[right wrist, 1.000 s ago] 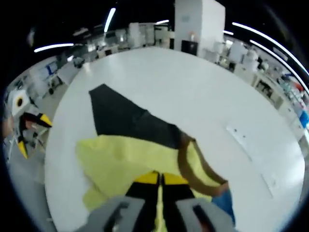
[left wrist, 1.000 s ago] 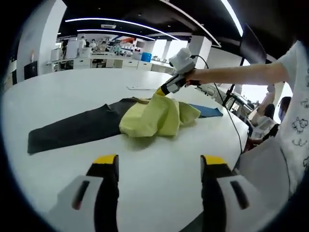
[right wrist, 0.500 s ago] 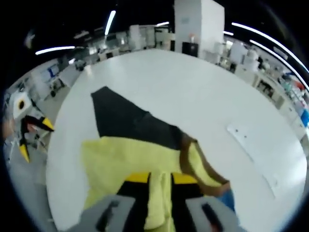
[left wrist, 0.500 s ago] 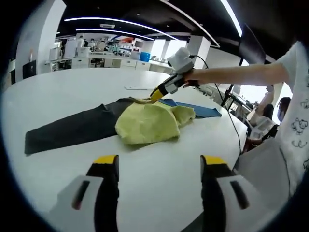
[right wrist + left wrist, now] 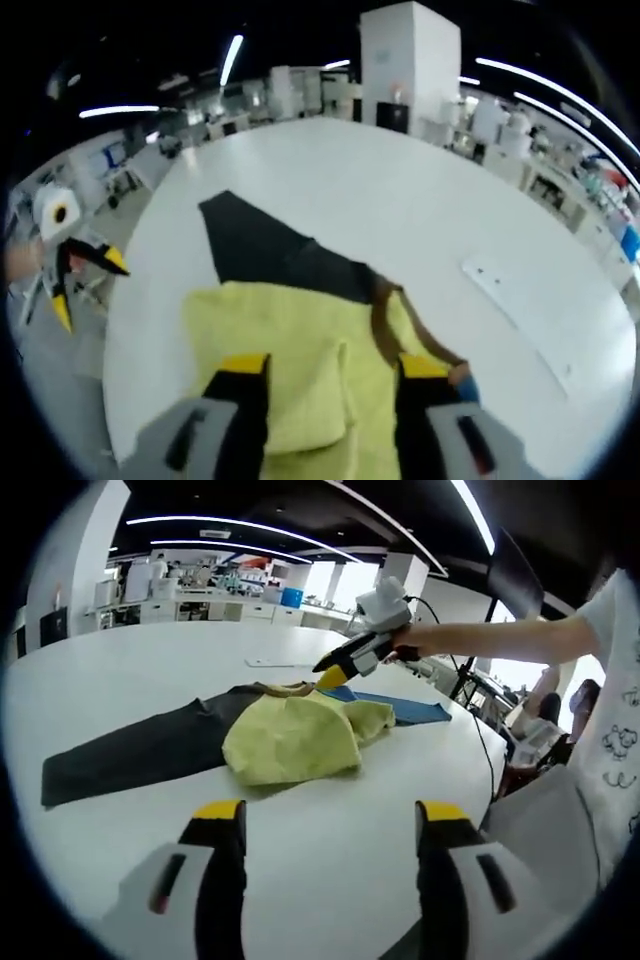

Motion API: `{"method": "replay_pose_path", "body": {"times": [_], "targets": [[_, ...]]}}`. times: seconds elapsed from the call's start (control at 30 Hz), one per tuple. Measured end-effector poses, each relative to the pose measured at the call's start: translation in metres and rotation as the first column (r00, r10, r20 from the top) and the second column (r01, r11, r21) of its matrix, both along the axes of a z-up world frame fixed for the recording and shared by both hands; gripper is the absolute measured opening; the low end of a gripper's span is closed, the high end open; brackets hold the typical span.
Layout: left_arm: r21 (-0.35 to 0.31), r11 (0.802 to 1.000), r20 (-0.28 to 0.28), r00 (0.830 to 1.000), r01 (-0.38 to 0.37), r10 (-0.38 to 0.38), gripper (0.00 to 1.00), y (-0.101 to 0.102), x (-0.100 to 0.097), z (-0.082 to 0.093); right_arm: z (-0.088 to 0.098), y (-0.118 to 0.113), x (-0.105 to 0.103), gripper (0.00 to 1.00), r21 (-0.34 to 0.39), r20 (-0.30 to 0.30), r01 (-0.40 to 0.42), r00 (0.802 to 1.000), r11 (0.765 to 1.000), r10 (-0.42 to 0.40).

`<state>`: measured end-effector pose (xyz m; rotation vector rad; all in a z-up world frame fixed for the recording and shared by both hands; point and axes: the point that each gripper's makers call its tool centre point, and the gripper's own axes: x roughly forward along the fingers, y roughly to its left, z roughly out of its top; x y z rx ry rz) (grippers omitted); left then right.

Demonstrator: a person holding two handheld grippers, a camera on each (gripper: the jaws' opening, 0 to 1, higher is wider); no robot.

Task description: Fold the garment on the visible template until the final outline fits inside the template.

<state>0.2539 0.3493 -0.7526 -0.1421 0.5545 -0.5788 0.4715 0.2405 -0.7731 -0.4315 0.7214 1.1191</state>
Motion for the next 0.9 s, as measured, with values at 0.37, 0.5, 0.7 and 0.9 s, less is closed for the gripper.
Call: {"method": "replay_pose_path", "body": {"times": [0.37,0.5,0.7,0.9], "targets": [[-0.008,0.998,-0.008,0.998,0.069,-0.069,0.66,-0.033,0.010,-0.003,0.003,-0.031,-0.033,0.62,0.017,0.007,0.001,1.000,1.000,-0.001],[-0.011,0.995,-0.013,0.995,0.095,-0.095,0.65,-0.045,0.014,-0.005,0.007,-0.042,-0.040,0.62,0.041,0.012,0.026,1.000,0.999,-0.027],[-0.037,0.991,-0.039,0.991,0.128,-0.129,0.63,-0.066,0.027,-0.015,0.009,-0.062,-0.047,0.61,0.064,0.009,0.057,0.998,0.996,-0.057],[-0.068,0.986,-0.075,0.985,0.153,-0.158,0.60,-0.088,0.036,-0.029,0.008,-0.086,-0.053,0.60,0.065,0.003,0.097,0.995,0.993,-0.097]]}}
